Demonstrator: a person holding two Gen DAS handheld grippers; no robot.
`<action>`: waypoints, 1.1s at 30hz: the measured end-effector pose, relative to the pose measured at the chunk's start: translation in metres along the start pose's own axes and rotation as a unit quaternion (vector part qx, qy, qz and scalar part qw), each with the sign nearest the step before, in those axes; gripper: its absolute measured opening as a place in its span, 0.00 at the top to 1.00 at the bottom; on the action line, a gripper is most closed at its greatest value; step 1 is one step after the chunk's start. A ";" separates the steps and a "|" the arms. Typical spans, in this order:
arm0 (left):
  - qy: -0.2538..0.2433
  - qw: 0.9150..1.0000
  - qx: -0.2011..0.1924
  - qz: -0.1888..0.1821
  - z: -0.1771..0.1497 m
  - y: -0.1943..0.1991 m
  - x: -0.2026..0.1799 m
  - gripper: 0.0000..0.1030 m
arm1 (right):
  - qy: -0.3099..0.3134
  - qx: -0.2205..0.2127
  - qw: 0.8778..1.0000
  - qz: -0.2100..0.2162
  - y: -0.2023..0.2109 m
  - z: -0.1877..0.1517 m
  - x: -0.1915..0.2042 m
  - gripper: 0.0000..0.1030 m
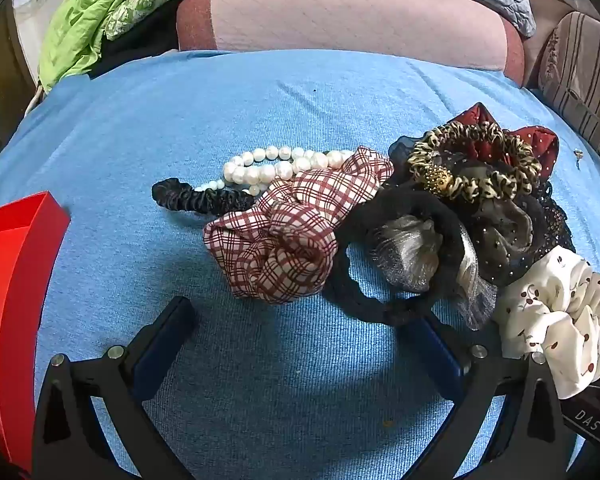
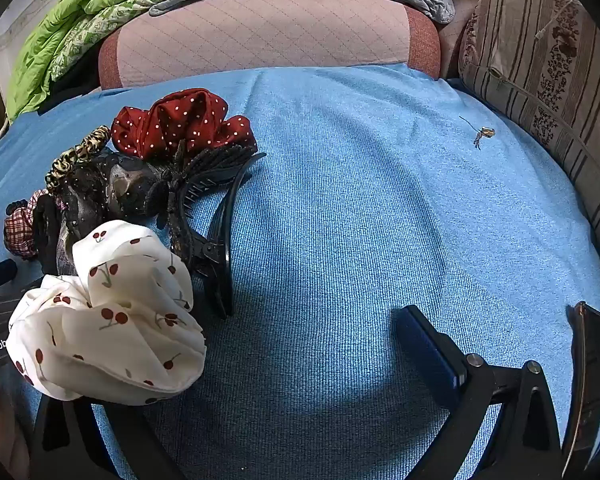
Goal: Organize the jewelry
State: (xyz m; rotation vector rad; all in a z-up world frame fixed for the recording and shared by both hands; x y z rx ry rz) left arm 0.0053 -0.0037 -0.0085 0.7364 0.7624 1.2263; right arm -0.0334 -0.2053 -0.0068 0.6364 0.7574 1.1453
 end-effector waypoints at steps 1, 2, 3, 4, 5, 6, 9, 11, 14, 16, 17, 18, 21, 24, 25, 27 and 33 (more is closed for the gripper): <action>0.000 1.000 0.000 0.000 0.000 -0.001 -0.002 0.00 | -0.001 0.000 1.000 0.001 0.000 0.000 0.000 0.00; 0.000 1.000 0.000 0.000 0.000 -0.001 -0.005 0.00 | -0.002 -0.001 1.000 0.002 0.000 0.000 0.000 0.00; 0.000 1.000 -0.001 0.000 0.000 -0.002 -0.007 0.00 | -0.002 -0.001 1.000 0.002 0.000 0.000 0.000 0.00; 0.005 1.000 -0.001 -0.007 0.000 0.000 0.000 0.00 | -0.001 0.000 1.000 0.002 0.000 0.000 0.000 0.00; 0.005 1.000 -0.001 -0.007 0.000 -0.001 -0.002 0.00 | -0.001 0.000 1.000 0.002 0.001 0.000 0.000 0.00; 0.005 1.000 -0.001 -0.007 0.000 -0.001 -0.004 0.00 | -0.001 0.000 1.000 0.001 0.001 0.000 0.000 0.00; 0.005 1.000 -0.001 -0.007 0.000 -0.004 -0.013 0.00 | -0.002 0.000 1.000 0.002 0.001 0.000 -0.001 0.00; 0.005 1.000 -0.001 -0.007 0.000 -0.005 -0.020 0.00 | -0.001 0.000 1.000 0.002 0.001 0.000 -0.001 0.00; 0.011 1.000 -0.003 -0.017 0.000 0.000 0.002 0.00 | -0.001 0.000 1.000 0.002 0.001 0.000 -0.001 0.00; 0.011 1.000 -0.003 -0.017 0.000 0.000 0.001 0.00 | -0.001 0.000 1.000 0.002 0.001 -0.001 0.000 0.00; 0.011 1.000 -0.003 -0.017 0.000 0.000 0.002 0.00 | -0.001 0.000 1.000 0.002 0.001 -0.001 0.000 0.00; 0.011 1.000 -0.003 -0.017 0.000 0.000 0.001 0.00 | -0.001 -0.001 1.000 0.001 0.001 -0.001 0.000 0.00; 0.012 1.000 -0.004 -0.018 0.000 0.000 0.002 0.00 | -0.001 -0.001 1.000 0.001 0.002 -0.001 -0.001 0.00; 0.012 1.000 -0.003 -0.017 -0.001 0.002 0.001 0.00 | 0.000 -0.001 1.000 0.000 0.002 -0.001 -0.001 0.00; 0.013 1.000 -0.001 -0.018 -0.001 0.002 0.002 0.00 | 0.000 0.000 1.000 0.000 0.001 0.000 -0.001 0.00; 0.012 1.000 0.007 -0.023 -0.001 0.005 0.004 0.00 | -0.003 0.002 1.000 0.001 0.000 0.000 0.000 0.00; -0.004 0.999 0.031 -0.043 -0.002 0.012 0.006 0.00 | -0.019 0.035 0.999 0.002 0.004 -0.003 -0.002 0.00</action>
Point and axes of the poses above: each gripper's, at about its wrist camera, not at the fingertips, and y roughly against the way its jaws point, x to its left, z to its top, the point moved 1 cm from there along -y, roughly the way its jaws point, and after that the axes turned 13 degrees about -z, right-handed, at the moved point
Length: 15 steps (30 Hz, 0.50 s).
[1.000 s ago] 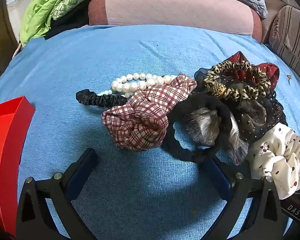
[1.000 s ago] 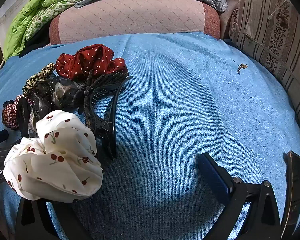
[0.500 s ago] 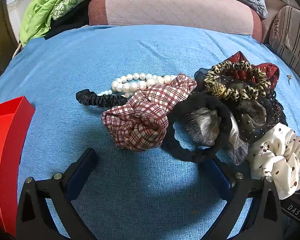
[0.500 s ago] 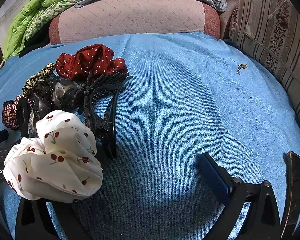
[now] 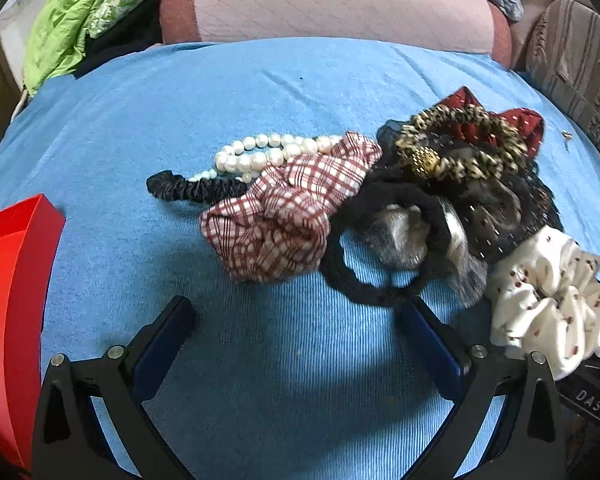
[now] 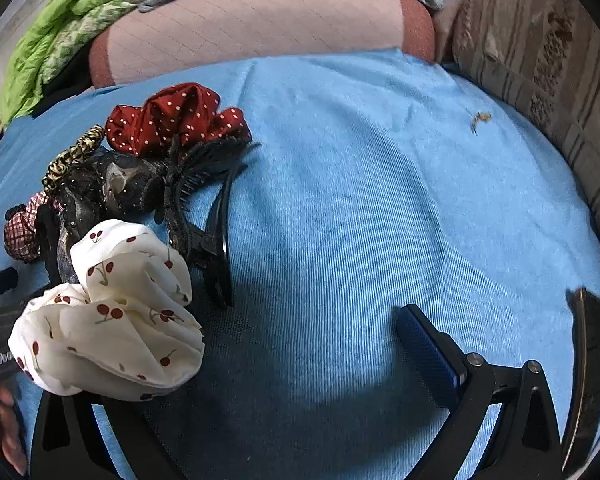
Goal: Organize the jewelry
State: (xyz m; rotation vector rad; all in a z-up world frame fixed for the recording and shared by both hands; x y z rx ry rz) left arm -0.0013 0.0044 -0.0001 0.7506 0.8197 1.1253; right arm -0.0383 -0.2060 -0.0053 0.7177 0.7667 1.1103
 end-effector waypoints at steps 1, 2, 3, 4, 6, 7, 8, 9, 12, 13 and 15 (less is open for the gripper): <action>0.001 1.000 0.002 -0.004 -0.003 0.005 0.001 0.00 | 0.000 -0.001 1.000 0.000 0.002 -0.001 0.000 0.00; 0.002 1.000 0.003 -0.004 -0.005 0.007 0.001 0.00 | 0.002 -0.003 1.000 0.001 0.003 -0.003 0.000 0.00; 0.006 1.000 0.007 -0.003 -0.008 0.011 0.002 0.00 | 0.004 -0.006 1.000 0.003 0.005 -0.006 -0.001 0.00; 0.011 1.000 0.008 -0.006 -0.012 0.017 0.004 0.00 | 0.005 -0.008 1.000 0.004 0.007 -0.008 -0.001 0.00; 0.018 1.000 -0.001 -0.011 -0.019 0.034 0.009 0.00 | 0.011 -0.013 1.000 0.001 0.012 -0.014 -0.001 0.00; 0.020 1.000 -0.010 -0.008 -0.025 0.043 0.011 0.00 | 0.013 -0.014 1.000 -0.002 0.014 -0.017 -0.001 0.00; 0.021 1.000 -0.016 -0.003 -0.029 0.050 0.009 0.00 | 0.014 -0.015 1.000 -0.004 0.016 -0.019 -0.002 0.00; 0.023 0.999 -0.024 0.002 -0.034 0.059 0.012 0.00 | 0.013 -0.016 1.000 -0.007 0.020 -0.024 -0.002 0.00; 0.032 0.998 -0.045 0.012 -0.046 0.087 0.018 0.00 | 0.010 -0.005 1.000 -0.025 0.029 -0.032 -0.005 0.00; 0.033 0.998 -0.050 0.015 -0.048 0.093 0.018 0.00 | 0.009 -0.001 1.000 -0.027 0.032 -0.034 -0.006 0.00; 0.032 0.997 -0.062 0.021 -0.051 0.108 0.018 0.00 | 0.000 0.003 1.000 -0.027 0.040 -0.040 -0.011 0.00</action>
Point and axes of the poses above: each gripper's, at about its wrist camera, not at the fingertips, and y roughly against the way its jaws point, x to its left, z to its top, the point moved 1 cm from there along -y, roughly the way its jaws point, and after that the axes turned 13 degrees about -z, right-handed, at the moved point
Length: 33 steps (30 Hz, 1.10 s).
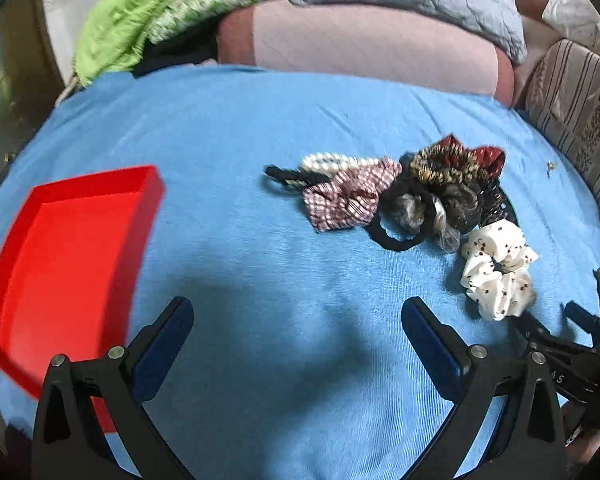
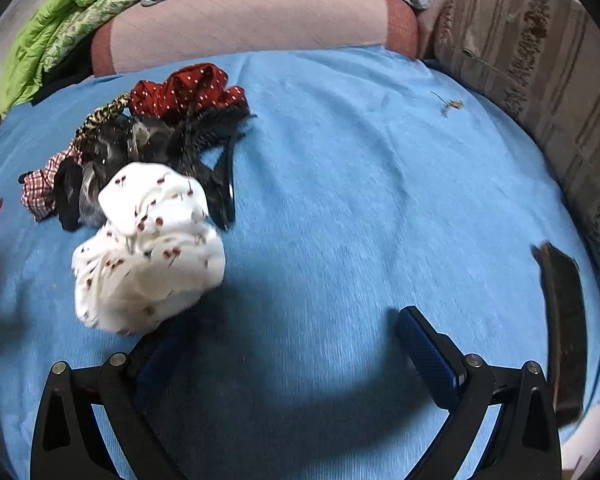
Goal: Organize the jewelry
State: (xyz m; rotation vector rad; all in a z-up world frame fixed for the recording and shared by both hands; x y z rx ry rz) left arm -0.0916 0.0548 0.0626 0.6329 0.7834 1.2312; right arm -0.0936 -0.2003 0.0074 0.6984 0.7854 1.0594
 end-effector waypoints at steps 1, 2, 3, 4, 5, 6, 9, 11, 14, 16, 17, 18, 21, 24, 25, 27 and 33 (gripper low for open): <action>-0.001 1.000 -0.007 0.002 -0.001 0.009 -0.001 0.00 | -0.004 -0.001 1.000 -0.001 0.004 -0.003 -0.002 0.00; -0.003 1.000 -0.013 0.002 -0.002 0.016 -0.002 0.00 | -0.009 -0.003 1.000 -0.002 0.009 -0.006 -0.005 0.00; -0.006 1.000 -0.020 0.002 -0.004 0.025 -0.004 0.00 | -0.012 -0.005 1.000 -0.002 0.013 -0.007 -0.007 0.00; -0.007 1.000 -0.024 0.001 -0.003 0.031 -0.003 0.00 | -0.016 -0.008 1.000 -0.001 0.019 -0.009 -0.009 0.00; -0.009 1.000 -0.029 -0.001 -0.003 0.037 -0.004 0.00 | -0.021 -0.014 1.000 -0.001 0.027 -0.011 -0.012 0.00; -0.011 0.999 -0.036 -0.003 -0.003 0.044 -0.006 0.00 | -0.024 -0.019 1.000 0.000 0.032 -0.011 -0.013 0.00; -0.017 0.999 -0.048 -0.007 -0.001 0.057 -0.017 0.00 | -0.031 -0.039 0.999 0.002 0.055 -0.013 -0.015 0.00; -0.023 0.998 -0.059 -0.008 -0.002 0.068 -0.022 0.00 | -0.038 -0.050 0.998 0.006 0.066 -0.014 -0.016 0.00; -0.031 0.997 -0.074 -0.008 -0.002 0.082 -0.027 0.00 | -0.059 -0.075 0.995 0.011 0.085 -0.014 -0.020 0.00; -0.033 0.996 -0.085 -0.009 -0.003 0.092 -0.027 0.00 | -0.075 -0.096 0.993 0.013 0.099 -0.013 -0.023 0.00; -0.032 0.995 -0.090 -0.008 -0.004 0.097 -0.026 0.00 | -0.080 -0.105 0.991 0.014 0.101 -0.009 -0.025 0.00; -0.032 0.995 -0.096 -0.007 -0.004 0.103 -0.025 0.00 | -0.088 -0.120 0.989 0.018 0.108 -0.010 -0.026 0.00; -0.028 0.994 -0.105 -0.005 -0.005 0.111 -0.022 0.00 | -0.090 -0.138 0.986 0.036 0.121 -0.009 -0.028 0.00; -0.021 0.993 -0.114 -0.006 -0.006 0.119 -0.017 0.00 | -0.074 -0.146 0.986 0.024 0.131 -0.008 -0.021 0.00; -0.018 0.993 -0.116 -0.006 -0.006 0.122 -0.015 0.00 | -0.069 -0.148 0.986 0.020 0.133 -0.008 -0.019 0.00; -0.014 0.993 -0.118 -0.006 -0.008 0.125 -0.011 0.00 | -0.064 -0.148 0.987 0.020 0.137 -0.008 -0.016 0.00; 0.000 0.992 -0.122 -0.008 -0.012 0.133 0.001 0.00 | -0.068 -0.168 0.983 0.025 0.153 -0.010 -0.013 0.00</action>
Point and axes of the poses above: each gripper's, at about its wrist camera, not at the fingertips, and y roughly against the way its jaws point, x to its left, z to its top, the point moved 1 cm from there along -y, roughly the way its jaws point, and after that the axes turned 13 degrees about -z, right-handed, at the moved point
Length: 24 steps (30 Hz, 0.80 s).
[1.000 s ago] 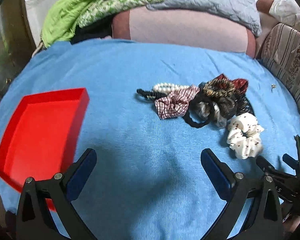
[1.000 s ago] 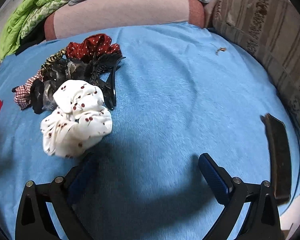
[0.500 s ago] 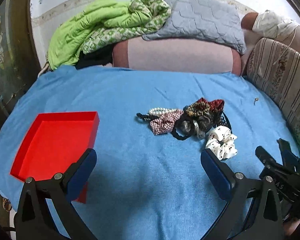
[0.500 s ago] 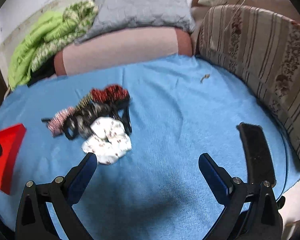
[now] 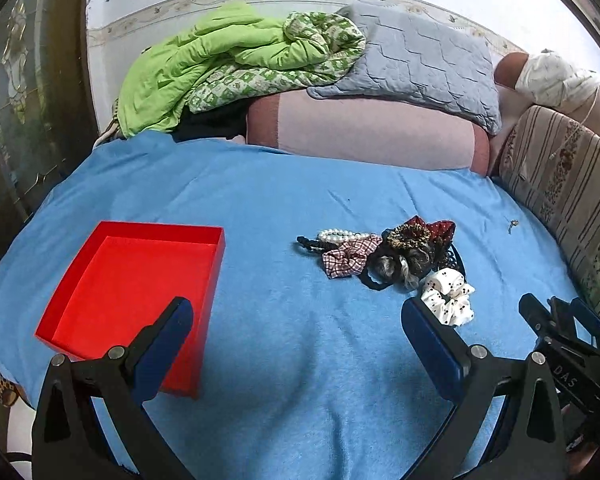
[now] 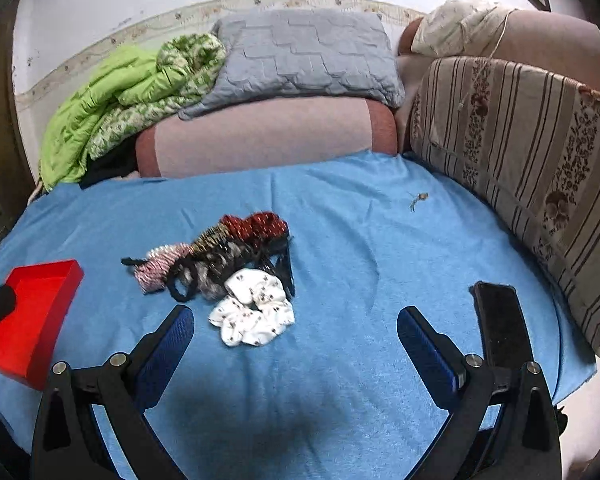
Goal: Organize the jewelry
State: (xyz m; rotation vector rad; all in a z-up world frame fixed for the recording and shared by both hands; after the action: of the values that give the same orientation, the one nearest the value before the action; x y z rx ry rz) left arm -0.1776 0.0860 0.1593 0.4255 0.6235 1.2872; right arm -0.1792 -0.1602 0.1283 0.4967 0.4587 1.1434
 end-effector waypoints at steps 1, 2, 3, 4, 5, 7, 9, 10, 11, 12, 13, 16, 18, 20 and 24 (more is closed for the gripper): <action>0.002 1.000 -0.001 0.000 0.000 0.001 0.002 0.00 | 0.000 -0.001 1.000 0.005 0.002 0.000 0.001 0.00; 0.003 1.000 -0.001 -0.001 0.000 0.002 0.003 0.00 | 0.000 0.001 1.000 0.007 0.002 0.000 0.003 0.00; 0.004 1.000 -0.001 -0.001 -0.001 0.002 0.005 0.00 | 0.001 0.005 1.000 0.009 0.002 0.000 0.005 0.00; 0.004 1.000 0.000 -0.002 -0.001 0.003 0.006 0.00 | -0.001 0.012 1.000 0.015 0.001 -0.001 0.006 0.00; 0.003 1.000 0.001 -0.002 -0.002 0.003 0.005 0.00 | -0.004 0.016 1.000 0.018 0.001 -0.001 0.006 0.00; 0.003 1.000 0.004 -0.002 -0.003 0.003 0.006 0.00 | -0.013 0.026 0.999 0.024 -0.002 -0.004 0.007 0.00; 0.000 1.000 0.008 -0.001 -0.004 0.001 0.006 0.00 | -0.016 0.036 0.999 0.026 -0.005 -0.005 0.007 0.00; -0.001 1.000 0.010 -0.001 -0.005 0.001 0.006 0.00 | -0.015 0.043 0.999 0.025 -0.007 -0.006 0.007 0.00; -0.002 1.000 0.012 -0.001 -0.005 0.000 0.006 0.00 | -0.014 0.047 0.998 0.026 -0.009 -0.007 0.007 0.00; -0.002 1.000 0.013 -0.002 -0.005 -0.001 0.005 0.00 | -0.012 0.055 0.998 0.029 -0.011 -0.008 0.007 0.00; -0.003 1.000 0.016 -0.004 -0.006 -0.002 0.005 0.00 | -0.011 0.061 0.998 0.032 -0.013 -0.008 0.008 0.00; -0.007 1.000 0.023 -0.005 -0.007 -0.006 0.001 0.00 | -0.006 0.074 0.996 0.040 -0.017 -0.011 0.009 0.00; -0.014 1.000 0.027 -0.004 -0.008 -0.008 -0.002 0.00 | -0.004 0.075 0.996 0.039 -0.018 -0.012 0.009 0.00; -0.020 0.999 0.030 -0.003 -0.009 -0.010 -0.004 0.00 | -0.002 0.077 0.996 0.039 -0.020 -0.014 0.010 0.00; -0.026 0.999 0.041 -0.001 -0.010 -0.016 -0.007 0.00 | 0.000 0.083 0.996 0.039 -0.024 -0.017 0.010 0.00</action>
State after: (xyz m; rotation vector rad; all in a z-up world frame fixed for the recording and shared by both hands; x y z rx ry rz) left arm -0.1734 0.0746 0.1431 0.5241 0.6341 1.2470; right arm -0.1674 -0.1564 0.0999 0.6644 0.5402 1.1851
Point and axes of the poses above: each gripper's, at about its wrist camera, not at the fingertips, and y roughly against the way its jaws point, x to its left, z to its top, the point moved 1 cm from there along -y, roughly the way its jaws point, and after that the axes turned 13 degrees about -z, right-handed, at the moved point
